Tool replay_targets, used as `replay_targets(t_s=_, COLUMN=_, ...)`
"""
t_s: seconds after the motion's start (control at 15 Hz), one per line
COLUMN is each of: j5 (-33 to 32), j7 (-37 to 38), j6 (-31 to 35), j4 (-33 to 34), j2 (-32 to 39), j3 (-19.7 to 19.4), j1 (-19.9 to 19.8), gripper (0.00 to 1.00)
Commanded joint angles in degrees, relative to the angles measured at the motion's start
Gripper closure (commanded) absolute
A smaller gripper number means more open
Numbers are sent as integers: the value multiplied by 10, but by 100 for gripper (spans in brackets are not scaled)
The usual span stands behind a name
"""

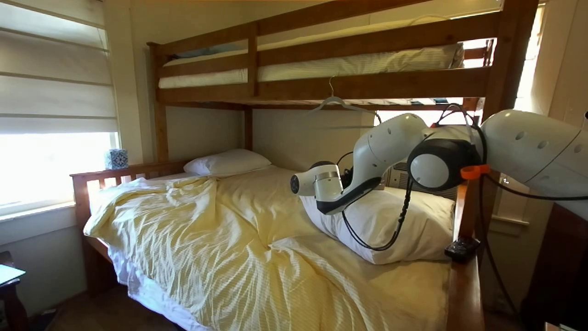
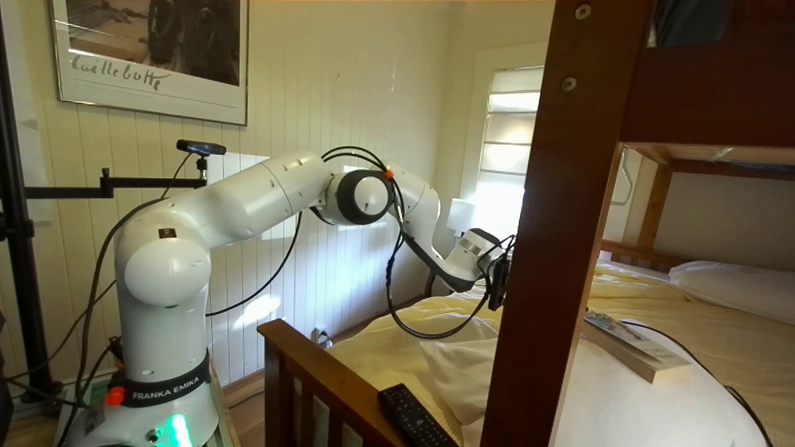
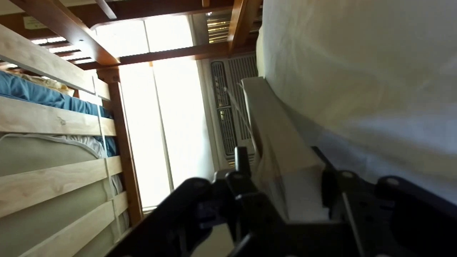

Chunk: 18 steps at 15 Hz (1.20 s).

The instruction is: Put the book on the pillow in front.

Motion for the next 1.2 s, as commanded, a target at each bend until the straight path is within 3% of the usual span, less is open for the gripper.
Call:
replay_targets(t_s=0.0, j5=-6, j7=-21, j6=-6, j4=-4, j2=-14, j3=14, j1=-6, gripper=23)
replay_targets(t_s=0.2, j5=2, j7=-15, j6=30, j4=-21, j2=-39, j3=34, j1=-3, gripper=2)
replay_targets(t_s=0.27, j5=12, j7=-15, j6=49, j4=-23, j2=-49, j3=48, j1=-3, gripper=0)
replay_targets(t_s=0.6, j5=70, j7=-33, j6=94, j4=-33, j2=-93, j3=114, j1=15, gripper=0)
replay_targets(t_s=0.8, j5=141, j7=-62, j6=104, j4=-36, j2=-136, j3=143, j1=12, gripper=0)
replay_targets(t_s=1.13, j5=299, j7=-127, j6=78, j4=-19, j2=-169, j3=136, j1=-21, gripper=0)
